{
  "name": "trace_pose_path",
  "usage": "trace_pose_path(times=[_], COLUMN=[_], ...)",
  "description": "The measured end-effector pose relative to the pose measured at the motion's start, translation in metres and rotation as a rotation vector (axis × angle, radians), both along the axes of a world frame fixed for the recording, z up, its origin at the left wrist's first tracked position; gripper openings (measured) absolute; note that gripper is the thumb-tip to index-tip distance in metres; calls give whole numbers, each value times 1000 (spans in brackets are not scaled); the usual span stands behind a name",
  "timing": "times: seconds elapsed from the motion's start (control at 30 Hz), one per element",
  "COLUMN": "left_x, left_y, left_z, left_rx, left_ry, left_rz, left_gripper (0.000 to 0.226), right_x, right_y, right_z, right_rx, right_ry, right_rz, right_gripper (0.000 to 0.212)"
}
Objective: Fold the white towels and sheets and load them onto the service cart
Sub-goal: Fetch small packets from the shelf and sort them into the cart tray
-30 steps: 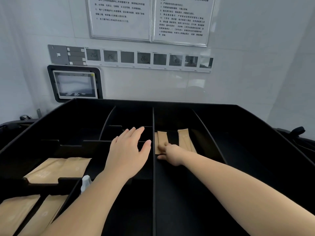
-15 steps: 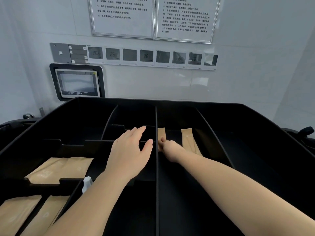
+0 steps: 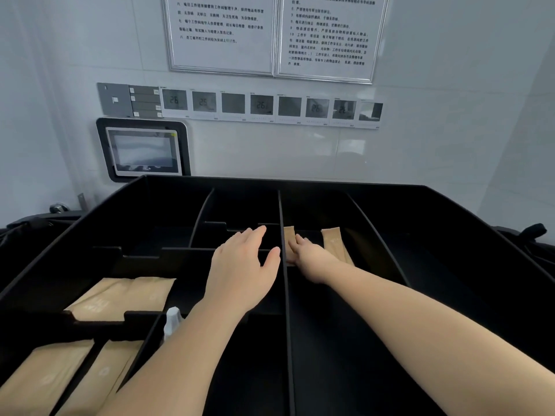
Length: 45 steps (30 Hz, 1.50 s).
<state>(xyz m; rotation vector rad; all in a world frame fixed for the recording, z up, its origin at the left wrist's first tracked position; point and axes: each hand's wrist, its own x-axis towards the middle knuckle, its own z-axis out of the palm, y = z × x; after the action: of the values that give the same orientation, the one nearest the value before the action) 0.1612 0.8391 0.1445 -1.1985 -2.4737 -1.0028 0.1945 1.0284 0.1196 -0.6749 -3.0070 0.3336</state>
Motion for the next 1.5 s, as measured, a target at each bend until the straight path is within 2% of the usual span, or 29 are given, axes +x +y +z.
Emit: trace_pose_path(times=[0.23,0.5,0.7,1.1,1.3,1.5], left_x=[7,27,55,178,259,313], left_y=[4,0,-34,-132,-203,-281], left_z=[-2,0,-14,-54,-92,-123], left_rx=[-43,-170,-231,-255,-366,-396], left_ry=[65,256,231,188,86,-20], left_rz=[-5,-2,31,241,361,498], left_gripper=[57,60,62,62,63,62], right_x=[51,102,133,227,302,337], right_y=[-39,-85,-121,-188,-242,-311], right_z=[28,33,25,-8,-46,-83], right_rx=[-76,-39,-53,117,81,82], right_ry=[169,187,236,239,224,162], right_rz=[-105,-143,-162,-21,143,286], right_gripper=[53,54,59,59,59,59])
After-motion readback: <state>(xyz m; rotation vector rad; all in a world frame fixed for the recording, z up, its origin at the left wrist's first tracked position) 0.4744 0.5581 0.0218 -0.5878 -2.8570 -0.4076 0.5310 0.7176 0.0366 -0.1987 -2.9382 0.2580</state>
